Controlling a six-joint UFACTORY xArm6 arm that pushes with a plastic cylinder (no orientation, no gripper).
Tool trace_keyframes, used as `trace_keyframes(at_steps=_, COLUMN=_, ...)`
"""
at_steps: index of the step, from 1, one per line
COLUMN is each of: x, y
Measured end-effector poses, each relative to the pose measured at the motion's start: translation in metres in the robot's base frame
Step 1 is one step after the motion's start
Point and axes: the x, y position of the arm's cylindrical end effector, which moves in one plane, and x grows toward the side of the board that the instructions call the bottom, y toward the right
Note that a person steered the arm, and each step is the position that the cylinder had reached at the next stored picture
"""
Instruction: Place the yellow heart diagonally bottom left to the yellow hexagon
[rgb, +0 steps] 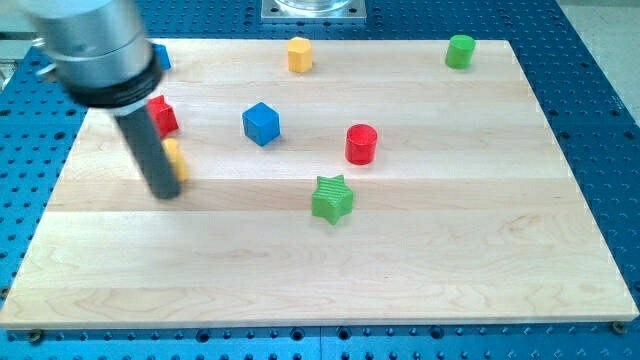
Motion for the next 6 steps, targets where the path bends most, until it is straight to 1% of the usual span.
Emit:
trace_keyframes(at_steps=1, x=-0.014, y=-0.027)
trace_keyframes(at_steps=2, x=-0.024, y=-0.067)
trace_keyframes(at_steps=3, x=-0.038, y=0.007)
trace_keyframes(at_steps=4, x=-0.035, y=0.087)
trace_keyframes(at_steps=5, x=-0.104, y=0.067)
trace_keyframes(at_steps=6, x=-0.113, y=0.028)
